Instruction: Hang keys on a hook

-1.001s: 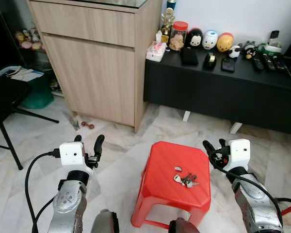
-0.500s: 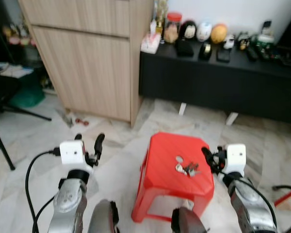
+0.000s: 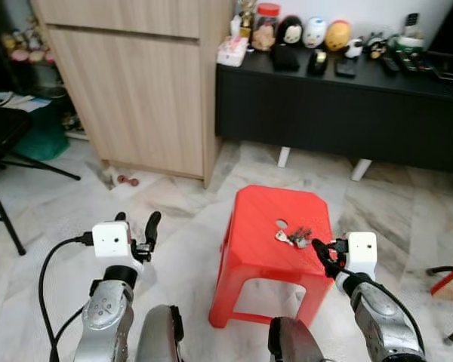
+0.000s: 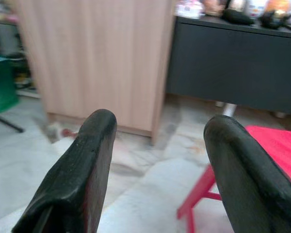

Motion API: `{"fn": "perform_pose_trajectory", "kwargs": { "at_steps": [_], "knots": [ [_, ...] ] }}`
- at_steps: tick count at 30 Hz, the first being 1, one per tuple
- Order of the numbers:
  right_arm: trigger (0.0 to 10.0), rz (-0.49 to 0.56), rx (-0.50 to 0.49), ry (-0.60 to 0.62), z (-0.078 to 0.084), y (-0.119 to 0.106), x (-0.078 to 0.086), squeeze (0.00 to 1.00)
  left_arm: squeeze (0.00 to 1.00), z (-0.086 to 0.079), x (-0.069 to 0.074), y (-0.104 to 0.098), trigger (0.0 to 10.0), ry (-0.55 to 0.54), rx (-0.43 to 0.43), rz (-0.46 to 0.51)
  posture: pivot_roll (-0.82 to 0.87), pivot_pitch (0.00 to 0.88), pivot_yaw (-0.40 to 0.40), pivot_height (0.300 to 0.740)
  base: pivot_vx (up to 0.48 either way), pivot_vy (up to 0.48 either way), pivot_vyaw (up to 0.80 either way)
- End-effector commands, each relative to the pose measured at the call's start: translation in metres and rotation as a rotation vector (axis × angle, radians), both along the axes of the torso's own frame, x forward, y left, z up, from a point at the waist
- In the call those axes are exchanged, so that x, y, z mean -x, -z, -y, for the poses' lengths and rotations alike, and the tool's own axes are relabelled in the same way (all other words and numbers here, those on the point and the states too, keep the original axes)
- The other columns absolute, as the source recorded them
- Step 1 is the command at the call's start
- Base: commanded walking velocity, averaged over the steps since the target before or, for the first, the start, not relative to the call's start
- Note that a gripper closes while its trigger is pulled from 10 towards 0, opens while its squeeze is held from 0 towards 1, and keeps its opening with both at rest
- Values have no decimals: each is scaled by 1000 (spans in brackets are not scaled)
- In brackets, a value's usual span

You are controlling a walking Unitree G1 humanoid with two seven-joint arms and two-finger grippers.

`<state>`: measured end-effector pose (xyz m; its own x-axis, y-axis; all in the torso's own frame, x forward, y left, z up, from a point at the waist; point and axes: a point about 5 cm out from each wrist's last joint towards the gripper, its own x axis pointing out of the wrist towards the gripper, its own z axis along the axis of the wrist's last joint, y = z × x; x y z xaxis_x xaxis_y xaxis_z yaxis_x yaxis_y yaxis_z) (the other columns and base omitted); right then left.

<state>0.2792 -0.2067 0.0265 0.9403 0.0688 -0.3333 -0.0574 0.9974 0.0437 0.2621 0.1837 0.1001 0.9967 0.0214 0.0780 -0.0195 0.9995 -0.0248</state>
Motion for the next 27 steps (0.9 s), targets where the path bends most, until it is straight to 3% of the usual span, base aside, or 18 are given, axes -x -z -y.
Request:
{"fn": "perform_pose_trajectory", "kwargs": {
  "at_steps": [1,14,20,27],
  "knots": [
    [10000,24,19,7,3,-5,-5,0,0,1,-2,-3,10000,3,-9,7,-103,85,-69,596,0,0,712],
    [10000,12,34,21,4,-1,-8,0,0,1,-4,-2,10000,1,-24,3,-102,80,-67,596,206,0,0],
    [10000,28,49,-5,1,-2,-8,0,0,1,-4,-2,10000,2,-27,4,-103,75,-65,596,283,0,669],
    [10000,16,41,3,2,0,-8,0,0,1,-4,-2,10000,4,-28,4,-101,79,-65,596,248,0,0]
  ]
}}
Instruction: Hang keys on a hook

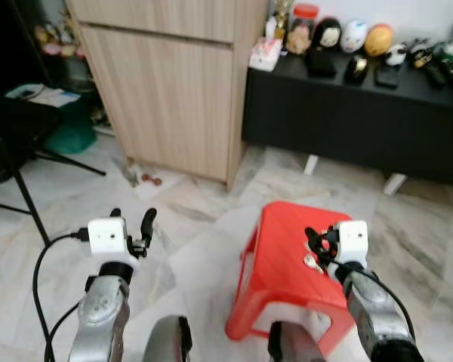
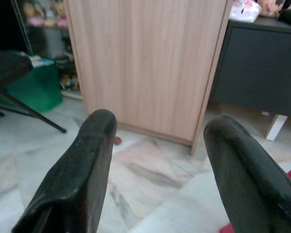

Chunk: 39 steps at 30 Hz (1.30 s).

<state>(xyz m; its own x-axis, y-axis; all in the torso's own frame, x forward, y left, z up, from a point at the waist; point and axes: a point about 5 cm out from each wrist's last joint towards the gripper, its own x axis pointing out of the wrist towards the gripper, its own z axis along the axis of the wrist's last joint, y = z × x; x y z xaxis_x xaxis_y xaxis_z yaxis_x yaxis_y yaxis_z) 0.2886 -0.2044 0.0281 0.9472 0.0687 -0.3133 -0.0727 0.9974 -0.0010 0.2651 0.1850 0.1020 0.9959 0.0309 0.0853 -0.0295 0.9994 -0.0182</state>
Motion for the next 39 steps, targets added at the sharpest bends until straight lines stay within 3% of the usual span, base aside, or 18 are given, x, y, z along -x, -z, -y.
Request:
{"fn": "perform_pose_trajectory", "kwargs": {
  "at_steps": [1,10,18,29,39],
  "knots": [
    [10000,-8,-2,18,4,1,1,0,0,2,-1,-1,10000,14,-21,-3,-101,79,-65,596,0,0,0],
    [10000,-79,44,94,15,11,6,0,0,2,0,1,10000,15,-19,-6,-101,80,-69,596,0,0,0],
    [10000,-179,-8,139,21,22,12,0,0,2,0,1,10000,16,-18,-8,-103,82,-70,596,0,0,0],
    [10000,-318,-185,137,8,37,11,0,0,2,-1,1,10000,12,-22,-11,-100,84,-67,596,0,0,0],
    [10000,-387,-209,123,3,46,15,0,0,2,-1,2,10000,12,-26,-13,-102,88,-66,596,0,0,0]
  ]
}}
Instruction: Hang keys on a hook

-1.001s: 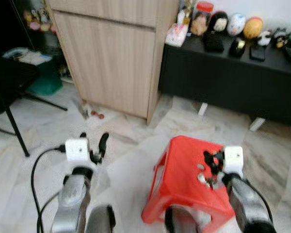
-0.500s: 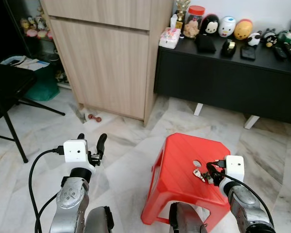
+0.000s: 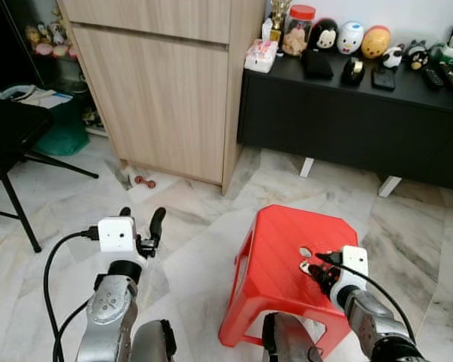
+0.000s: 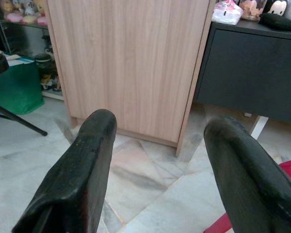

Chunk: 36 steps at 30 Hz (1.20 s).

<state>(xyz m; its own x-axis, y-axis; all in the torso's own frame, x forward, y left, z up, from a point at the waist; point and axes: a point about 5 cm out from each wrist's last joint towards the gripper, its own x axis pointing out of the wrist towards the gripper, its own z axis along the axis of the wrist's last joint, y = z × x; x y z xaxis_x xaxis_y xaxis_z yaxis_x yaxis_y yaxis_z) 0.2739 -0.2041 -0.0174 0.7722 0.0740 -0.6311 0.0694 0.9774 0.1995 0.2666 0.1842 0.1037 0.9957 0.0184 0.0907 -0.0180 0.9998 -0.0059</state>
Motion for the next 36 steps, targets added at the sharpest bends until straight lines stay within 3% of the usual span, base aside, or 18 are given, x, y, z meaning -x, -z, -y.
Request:
{"fn": "perform_pose_trajectory", "kwargs": {
  "at_steps": [1,14,36],
  "knots": [
    [10000,-5,-9,23,3,0,0,0,0,2,0,3,10000,0,-13,-18,-102,88,-66,596,0,0,0],
    [10000,82,-42,50,6,-10,-10,0,0,2,0,3,10000,2,-11,-18,-101,86,-64,596,0,0,0],
    [10000,55,-118,117,6,-4,-5,0,0,2,-2,2,10000,8,-19,-15,-90,78,-62,596,0,0,0]
  ]
}}
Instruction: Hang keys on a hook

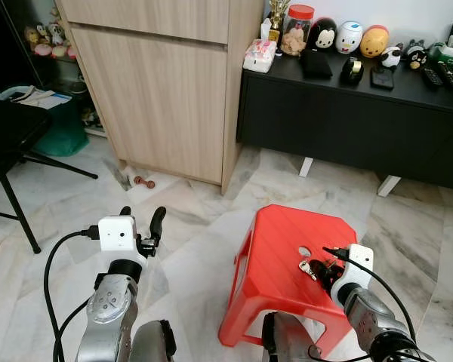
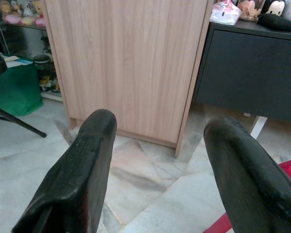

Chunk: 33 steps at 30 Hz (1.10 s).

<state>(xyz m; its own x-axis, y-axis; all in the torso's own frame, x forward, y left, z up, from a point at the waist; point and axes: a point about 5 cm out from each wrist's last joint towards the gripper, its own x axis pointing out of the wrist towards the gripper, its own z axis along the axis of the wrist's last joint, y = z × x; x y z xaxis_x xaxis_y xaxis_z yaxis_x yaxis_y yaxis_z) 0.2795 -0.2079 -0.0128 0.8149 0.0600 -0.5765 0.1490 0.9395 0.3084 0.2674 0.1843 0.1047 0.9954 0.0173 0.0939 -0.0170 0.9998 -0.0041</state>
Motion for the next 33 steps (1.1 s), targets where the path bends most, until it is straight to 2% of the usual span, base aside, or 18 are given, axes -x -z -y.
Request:
{"fn": "perform_pose_trajectory", "kwargs": {
  "at_steps": [1,5,6,7,8,9,10,11,12,33],
  "knots": [
    [10000,-6,-12,17,3,0,1,0,0,2,-1,3,10000,7,-18,-17,-90,78,-62,596,0,0,0],
    [10000,-9,-15,20,3,1,1,0,0,2,-1,3,10000,6,-20,-17,-90,80,-63,596,0,0,0],
    [8353,-9,-18,21,3,1,1,0,0,2,-1,3,10000,6,-21,-18,-90,80,-63,596,0,0,0],
    [8353,-9,-18,21,3,1,1,0,0,2,-1,3,10000,6,-21,-18,-90,80,-63,596,0,0,0],
    [6902,-10,-23,25,3,1,1,0,0,2,-1,3,10000,6,-21,-18,-91,82,-65,596,0,0,0],
    [3765,-11,-26,28,3,1,1,0,0,2,-1,3,10000,6,-21,-18,-91,83,-65,596,0,0,0],
    [4510,-19,-26,34,4,2,3,0,0,3,-1,3,10000,6,-21,-18,-91,83,-66,596,0,0,0],
    [4510,-25,-26,38,5,3,4,0,0,3,-1,3,10000,6,-21,-18,-91,84,-66,596,0,0,0],
    [10000,-32,-33,44,5,4,5,0,0,3,-1,3,10000,5,-21,-18,-91,84,-66,596,0,0,0],
    [10000,-69,-50,75,8,11,13,0,0,3,0,3,10000,5,-22,-21,-91,91,-68,596,0,0,0]
  ]
}}
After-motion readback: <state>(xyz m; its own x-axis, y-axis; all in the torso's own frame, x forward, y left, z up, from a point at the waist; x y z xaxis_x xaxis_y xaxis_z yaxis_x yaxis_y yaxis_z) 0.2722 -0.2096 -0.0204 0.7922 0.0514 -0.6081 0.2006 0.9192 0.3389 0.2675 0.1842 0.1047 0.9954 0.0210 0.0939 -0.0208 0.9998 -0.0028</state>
